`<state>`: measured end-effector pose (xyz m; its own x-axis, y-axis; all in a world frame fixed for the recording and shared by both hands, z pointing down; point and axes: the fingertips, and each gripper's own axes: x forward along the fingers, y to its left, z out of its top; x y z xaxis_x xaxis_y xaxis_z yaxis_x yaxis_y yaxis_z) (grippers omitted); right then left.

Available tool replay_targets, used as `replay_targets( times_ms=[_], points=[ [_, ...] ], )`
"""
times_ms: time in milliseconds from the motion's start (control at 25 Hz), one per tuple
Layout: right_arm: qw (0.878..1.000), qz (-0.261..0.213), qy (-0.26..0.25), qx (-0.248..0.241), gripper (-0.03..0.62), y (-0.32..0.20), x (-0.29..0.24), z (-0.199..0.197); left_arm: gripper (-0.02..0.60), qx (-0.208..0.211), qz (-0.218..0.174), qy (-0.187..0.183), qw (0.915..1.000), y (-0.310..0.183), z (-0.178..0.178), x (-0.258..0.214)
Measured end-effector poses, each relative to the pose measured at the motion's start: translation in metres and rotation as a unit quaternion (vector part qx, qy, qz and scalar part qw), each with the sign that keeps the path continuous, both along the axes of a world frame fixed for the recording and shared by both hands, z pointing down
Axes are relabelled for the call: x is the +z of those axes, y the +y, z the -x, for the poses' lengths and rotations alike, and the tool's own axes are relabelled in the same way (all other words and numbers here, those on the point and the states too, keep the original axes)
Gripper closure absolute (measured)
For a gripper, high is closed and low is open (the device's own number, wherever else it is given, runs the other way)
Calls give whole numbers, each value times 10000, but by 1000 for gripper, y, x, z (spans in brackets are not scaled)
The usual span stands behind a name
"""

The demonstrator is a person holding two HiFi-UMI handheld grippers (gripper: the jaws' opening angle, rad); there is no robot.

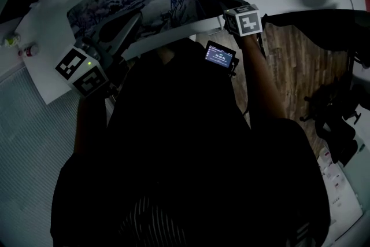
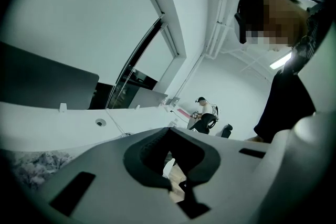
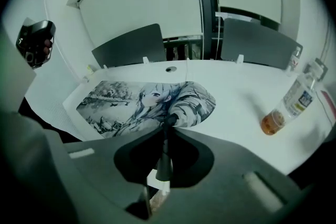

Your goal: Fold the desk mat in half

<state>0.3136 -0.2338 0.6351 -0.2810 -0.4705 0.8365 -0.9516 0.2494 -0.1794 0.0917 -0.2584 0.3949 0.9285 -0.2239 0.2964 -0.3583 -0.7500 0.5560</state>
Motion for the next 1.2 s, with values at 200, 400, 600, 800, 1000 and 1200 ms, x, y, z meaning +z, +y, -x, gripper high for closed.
replay_targets(
  times_ms=[200, 400, 600, 800, 1000, 1200],
  points=[
    [9996, -245, 111, -19, 574, -13, -33, 54, 572, -130, 71, 493, 9987, -9, 63, -23],
    [9989, -445, 78, -86, 574, -22, -33, 54, 572, -151, 7, 681, 9976, -11, 71, -16],
    [9991, -417, 109, -58, 574, -24, -38, 50, 572, -182, 40, 774, 9968, -10, 79, -14],
    [9980, -458, 289, -315, 574, -53, -70, 160, 572, -488, -124, 981, 9939, -31, 207, -43],
    [9933, -469, 215, -1030, 574, -75, -91, 243, 572, -928, -195, 914, 9913, -52, 270, -50],
    [9755, -276, 220, -2172, 574, -80, -83, 337, 572, -1153, -128, 936, 9888, -59, 305, -47]
  ],
)
